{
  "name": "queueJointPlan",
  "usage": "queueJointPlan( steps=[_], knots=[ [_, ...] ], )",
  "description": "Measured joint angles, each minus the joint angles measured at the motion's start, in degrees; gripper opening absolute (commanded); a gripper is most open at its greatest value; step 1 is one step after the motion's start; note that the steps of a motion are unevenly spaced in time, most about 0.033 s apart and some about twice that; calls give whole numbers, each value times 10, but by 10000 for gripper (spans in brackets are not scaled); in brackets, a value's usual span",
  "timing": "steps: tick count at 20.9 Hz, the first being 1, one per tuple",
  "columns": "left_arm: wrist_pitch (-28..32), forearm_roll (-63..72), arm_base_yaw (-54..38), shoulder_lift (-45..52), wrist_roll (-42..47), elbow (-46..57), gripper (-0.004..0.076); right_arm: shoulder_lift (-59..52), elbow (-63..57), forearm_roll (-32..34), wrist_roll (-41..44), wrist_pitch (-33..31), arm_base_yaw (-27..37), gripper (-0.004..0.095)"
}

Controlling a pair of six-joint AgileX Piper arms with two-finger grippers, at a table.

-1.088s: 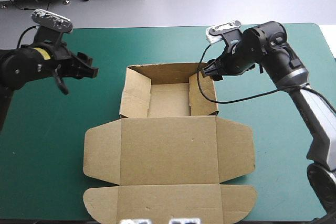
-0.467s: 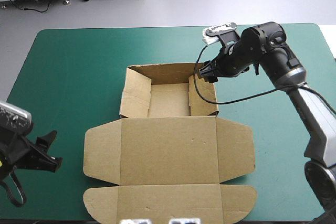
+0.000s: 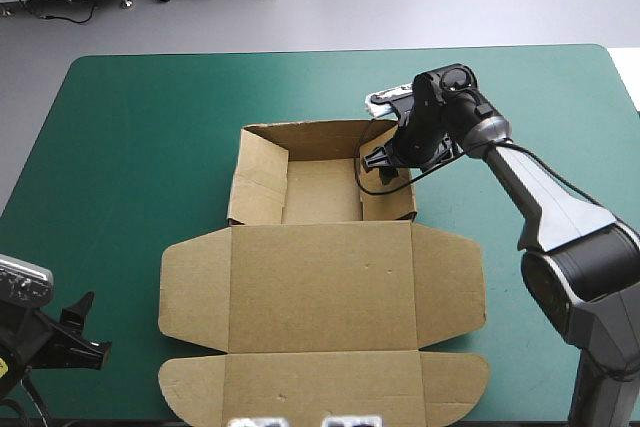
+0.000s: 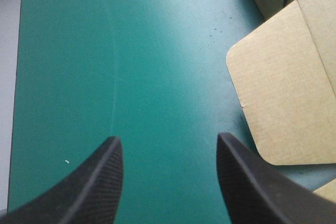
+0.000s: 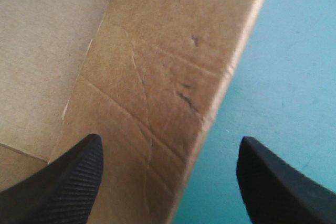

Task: Fold the box

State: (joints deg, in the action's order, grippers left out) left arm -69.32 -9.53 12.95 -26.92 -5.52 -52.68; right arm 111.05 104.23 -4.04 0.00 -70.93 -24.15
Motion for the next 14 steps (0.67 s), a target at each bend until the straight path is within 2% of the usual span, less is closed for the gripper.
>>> queueJointPlan(
  steps=[2, 5, 7, 11, 14],
  knots=[
    [5, 0, 0, 0, 0, 1, 387, 27, 0, -14, 0, 0, 0, 579],
    [5, 0, 0, 0, 0, 1, 387, 48, 0, -22, 0, 2, 0, 349],
    [5, 0, 0, 0, 0, 1, 387, 60, 0, -22, 0, 3, 0, 4],
    [5, 0, 0, 0, 0, 1, 387, 62, 1, -28, -12, 18, 3, -25],
    [5, -1, 0, 0, 0, 1, 387, 62, 11, 5, -46, 6, 5, -25]
  ],
)
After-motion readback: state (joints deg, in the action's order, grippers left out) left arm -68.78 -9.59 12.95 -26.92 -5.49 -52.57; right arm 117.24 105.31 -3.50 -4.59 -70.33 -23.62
